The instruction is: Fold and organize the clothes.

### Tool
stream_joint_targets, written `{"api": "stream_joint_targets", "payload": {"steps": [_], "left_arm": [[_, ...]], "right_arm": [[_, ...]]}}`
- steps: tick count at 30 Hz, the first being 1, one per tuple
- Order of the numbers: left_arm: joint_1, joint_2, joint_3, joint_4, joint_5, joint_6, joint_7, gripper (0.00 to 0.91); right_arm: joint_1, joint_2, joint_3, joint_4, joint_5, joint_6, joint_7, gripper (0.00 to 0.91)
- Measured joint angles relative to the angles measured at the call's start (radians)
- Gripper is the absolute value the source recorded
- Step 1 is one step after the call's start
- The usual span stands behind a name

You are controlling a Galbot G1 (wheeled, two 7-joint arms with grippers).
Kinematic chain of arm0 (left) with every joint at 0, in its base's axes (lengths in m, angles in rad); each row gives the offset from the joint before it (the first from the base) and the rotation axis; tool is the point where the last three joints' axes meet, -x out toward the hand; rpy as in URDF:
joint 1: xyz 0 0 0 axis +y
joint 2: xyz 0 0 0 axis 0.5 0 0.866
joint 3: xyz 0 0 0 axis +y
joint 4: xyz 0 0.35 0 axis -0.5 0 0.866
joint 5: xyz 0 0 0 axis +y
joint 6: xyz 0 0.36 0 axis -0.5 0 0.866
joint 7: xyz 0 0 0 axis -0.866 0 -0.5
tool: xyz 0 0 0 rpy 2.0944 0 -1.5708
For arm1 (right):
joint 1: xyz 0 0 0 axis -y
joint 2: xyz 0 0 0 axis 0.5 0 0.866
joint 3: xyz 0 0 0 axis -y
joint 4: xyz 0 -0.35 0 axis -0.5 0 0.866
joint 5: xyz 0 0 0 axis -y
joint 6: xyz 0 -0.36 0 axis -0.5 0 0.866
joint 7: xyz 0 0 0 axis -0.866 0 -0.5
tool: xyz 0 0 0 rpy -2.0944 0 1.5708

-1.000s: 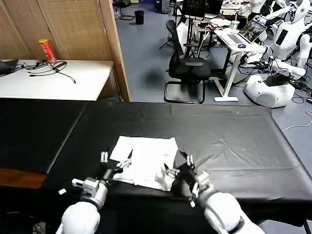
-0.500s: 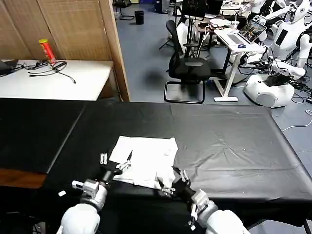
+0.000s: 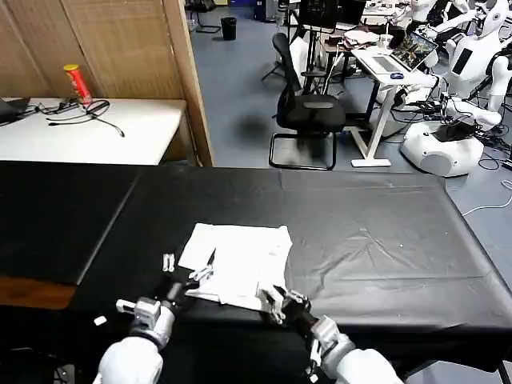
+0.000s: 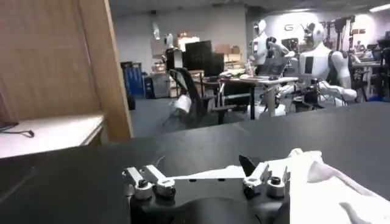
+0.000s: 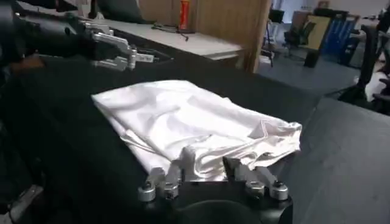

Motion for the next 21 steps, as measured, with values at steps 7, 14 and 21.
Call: {"api": "stream_joint_targets", "payload": {"steps": [7,14,21], "left_arm": [[-0.012,0.001,-0.003,0.012,-0.008,0.002,0.0,0.878],[-0.042,0.001,-0.023,0.039,-0.07,0.014,0.0,0.878],[-0.062,-0.009,-0.058,0.081,-0.184,0.048,0.002,0.878]], "right_arm": [[-0.031,-0.015,0.022,0.048,0.061,-0.083,0.04,0.068],[-0.06,-0.001,0.035,0.068,0.087,-0.139,0.076,0.878],[-0.118,0.01,0.106,0.134,0.12,-0.138,0.078,0.878]]}}
